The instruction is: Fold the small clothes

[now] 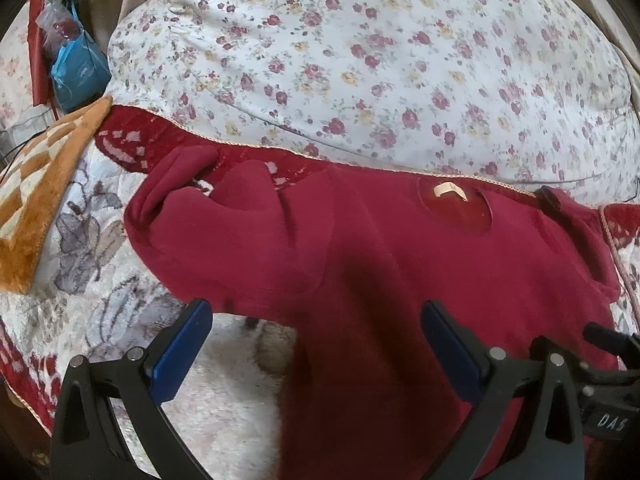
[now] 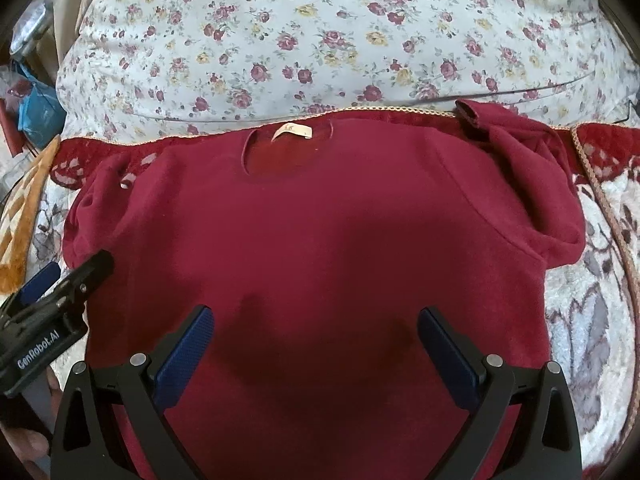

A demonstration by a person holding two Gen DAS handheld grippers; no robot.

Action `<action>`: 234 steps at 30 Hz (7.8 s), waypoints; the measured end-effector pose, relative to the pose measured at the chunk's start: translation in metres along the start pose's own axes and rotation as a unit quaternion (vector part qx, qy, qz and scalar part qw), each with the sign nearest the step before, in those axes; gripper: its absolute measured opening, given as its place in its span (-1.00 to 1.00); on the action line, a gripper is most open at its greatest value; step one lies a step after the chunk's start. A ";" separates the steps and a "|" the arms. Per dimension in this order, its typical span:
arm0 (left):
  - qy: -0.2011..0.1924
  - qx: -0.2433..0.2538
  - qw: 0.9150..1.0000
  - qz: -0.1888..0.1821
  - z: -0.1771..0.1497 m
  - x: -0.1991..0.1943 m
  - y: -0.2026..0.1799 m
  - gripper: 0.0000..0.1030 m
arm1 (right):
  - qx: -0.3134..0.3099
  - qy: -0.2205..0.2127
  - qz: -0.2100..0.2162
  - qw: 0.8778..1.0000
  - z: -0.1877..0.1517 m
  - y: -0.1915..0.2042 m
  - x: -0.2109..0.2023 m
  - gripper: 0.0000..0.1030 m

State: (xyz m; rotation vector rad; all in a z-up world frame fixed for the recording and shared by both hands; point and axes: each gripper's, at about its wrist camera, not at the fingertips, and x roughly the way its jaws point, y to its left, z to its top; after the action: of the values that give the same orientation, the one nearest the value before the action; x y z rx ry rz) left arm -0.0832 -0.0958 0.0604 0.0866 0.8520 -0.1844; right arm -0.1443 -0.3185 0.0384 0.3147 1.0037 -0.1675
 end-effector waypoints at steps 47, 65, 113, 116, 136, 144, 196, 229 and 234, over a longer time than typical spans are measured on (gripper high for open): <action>-0.048 -0.111 0.978 -0.170 0.101 -0.029 0.067 -0.84 | 0.043 -0.047 0.065 0.996 0.039 -0.024 -0.023 1.00; 0.016 0.050 0.992 -0.117 0.011 -0.030 -0.027 0.86 | 0.065 -0.048 0.081 0.993 0.052 -0.060 -0.019 1.00; 0.085 -0.053 0.990 -0.103 0.005 0.024 0.064 0.88 | -0.218 -0.008 0.171 0.961 0.127 0.156 0.085 0.54; 0.110 -0.028 0.990 -0.078 0.004 0.043 0.051 0.88 | -0.237 0.029 0.183 0.954 0.128 0.174 0.114 0.49; 0.113 -0.060 0.989 -0.072 0.008 0.035 0.080 0.62 | -0.196 -0.003 0.182 0.964 0.107 0.129 0.083 0.45; 0.014 -0.012 1.000 0.004 0.017 -0.003 0.060 0.65 | -0.147 -0.008 -0.001 0.989 0.059 -0.006 0.034 0.46; 0.071 0.042 0.997 -0.002 0.018 0.061 -0.031 0.76 | 0.203 -0.099 0.049 0.973 0.110 -0.227 0.010 0.60; 0.007 -0.113 0.993 -0.036 0.043 0.016 0.067 0.76 | 0.031 -0.095 0.330 0.939 0.125 -0.036 -0.092 -0.81; 0.004 -0.119 0.992 -0.049 0.043 0.015 0.070 0.76 | 0.061 -0.047 0.336 0.939 0.100 0.022 -0.019 -0.81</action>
State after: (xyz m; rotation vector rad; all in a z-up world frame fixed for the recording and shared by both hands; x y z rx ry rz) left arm -0.0278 -0.0351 0.0774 -0.1787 0.8822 -0.1730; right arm -0.0681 -0.3308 0.1081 0.7386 0.7442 0.3753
